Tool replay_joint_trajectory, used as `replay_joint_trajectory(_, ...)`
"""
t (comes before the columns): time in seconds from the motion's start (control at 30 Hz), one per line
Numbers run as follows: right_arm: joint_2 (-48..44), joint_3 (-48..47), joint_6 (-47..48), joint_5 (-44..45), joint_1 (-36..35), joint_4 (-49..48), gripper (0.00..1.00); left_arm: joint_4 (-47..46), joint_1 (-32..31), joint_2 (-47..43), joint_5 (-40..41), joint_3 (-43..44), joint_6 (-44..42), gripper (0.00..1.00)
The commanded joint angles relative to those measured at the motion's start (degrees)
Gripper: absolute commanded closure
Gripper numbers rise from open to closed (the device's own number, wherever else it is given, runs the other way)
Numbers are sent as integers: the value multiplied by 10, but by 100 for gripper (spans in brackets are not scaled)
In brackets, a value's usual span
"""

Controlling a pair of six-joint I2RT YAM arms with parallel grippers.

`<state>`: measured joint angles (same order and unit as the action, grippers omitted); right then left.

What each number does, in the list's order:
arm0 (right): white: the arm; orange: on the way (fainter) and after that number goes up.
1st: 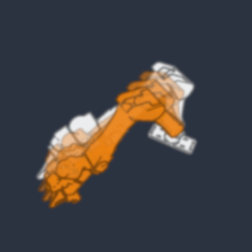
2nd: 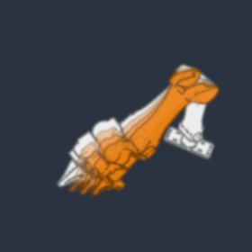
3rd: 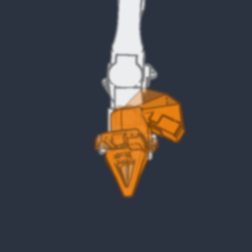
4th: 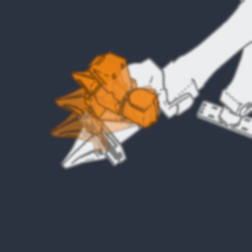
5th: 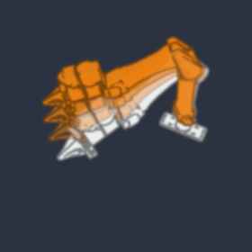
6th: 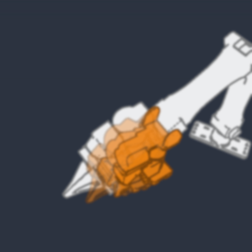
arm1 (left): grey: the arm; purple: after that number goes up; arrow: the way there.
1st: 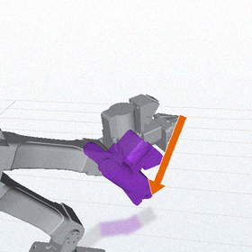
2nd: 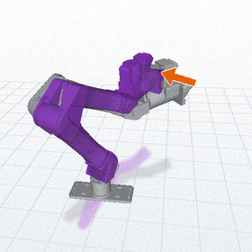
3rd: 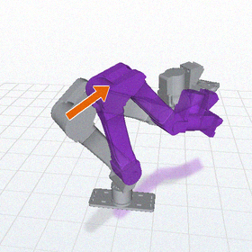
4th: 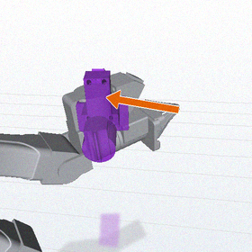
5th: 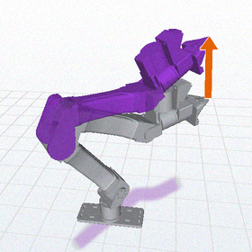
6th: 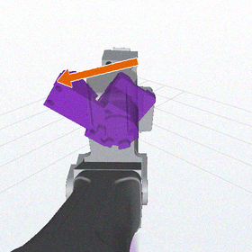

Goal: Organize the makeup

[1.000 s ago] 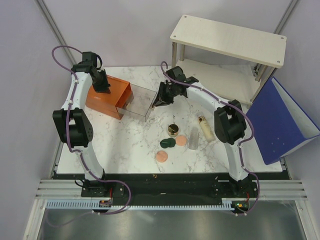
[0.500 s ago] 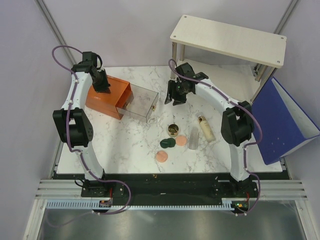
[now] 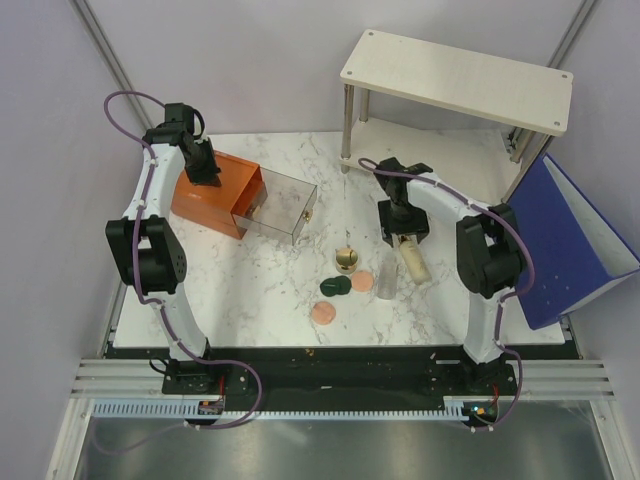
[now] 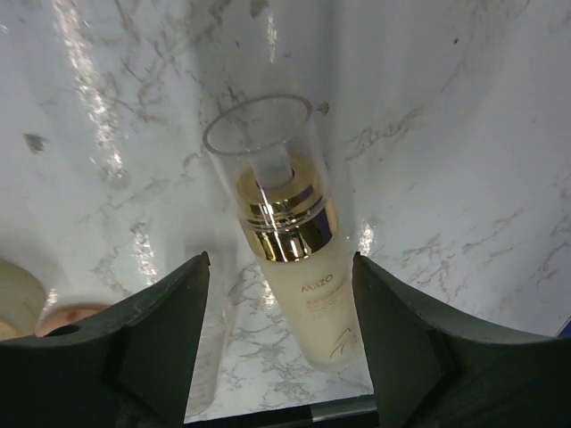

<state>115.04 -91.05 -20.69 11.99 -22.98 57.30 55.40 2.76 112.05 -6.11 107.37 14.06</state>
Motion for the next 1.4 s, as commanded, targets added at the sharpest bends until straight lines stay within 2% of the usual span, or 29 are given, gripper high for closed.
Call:
replay_joint_trajectory(0.0, -54, 53, 23, 51, -4, 12, 27, 40, -1, 42, 9, -27, -20, 98)
replay_joint_trajectory(0.13, -54, 110, 16, 58, -3, -10, 28, 40, -1, 43, 12, -30, -24, 98)
replay_joint_trajectory(0.2, -51, 126, 13, 52, -3, -29, 35, 41, -1, 44, 12, -30, -25, 98)
replay_joint_trajectory(0.27, -46, 140, 17, 41, -3, -42, 55, 41, -1, 43, 13, -30, -25, 98)
replay_joint_trajectory(0.33, -37, 140, 21, 36, -3, -54, 65, 41, -1, 43, 14, -31, -27, 98)
replay_joint_trajectory(0.37, -36, 138, 27, 35, -3, -56, 77, 41, 0, 44, 14, -31, -27, 98)
replay_joint_trajectory(0.43, -33, 129, 35, 30, -3, -66, 87, 41, 0, 44, 14, -30, -26, 98)
replay_joint_trajectory(0.47, -32, 123, 35, 27, -3, -66, 97, 41, 0, 45, 14, -30, -26, 98)
replay_joint_trajectory(0.5, -34, 116, 43, 23, -2, -68, 100, 40, -1, 45, 14, -30, -26, 98)
replay_joint_trajectory(0.7, -55, 9, 81, -50, -5, -59, 100, 41, -1, 46, 4, -30, -23, 98)
replay_joint_trajectory(0.8, -48, -114, 97, -73, -7, -33, 100, 41, -2, 47, -3, -33, -19, 98)
replay_joint_trajectory(0.93, -26, -226, 108, -116, -11, -21, 100, 41, -2, 49, -3, -35, -17, 98)
replay_joint_trajectory(1.1, 24, -362, 111, -219, -33, -26, 100, 41, -4, 48, -3, -30, -11, 98)
replay_joint_trajectory(1.23, 61, -424, 70, -250, -57, -60, 100, 41, -4, 49, -5, -23, -9, 98)
replay_joint_trajectory(1.37, 87, -445, 14, -297, -79, -125, 100, 44, -4, 46, -7, -25, -4, 98)
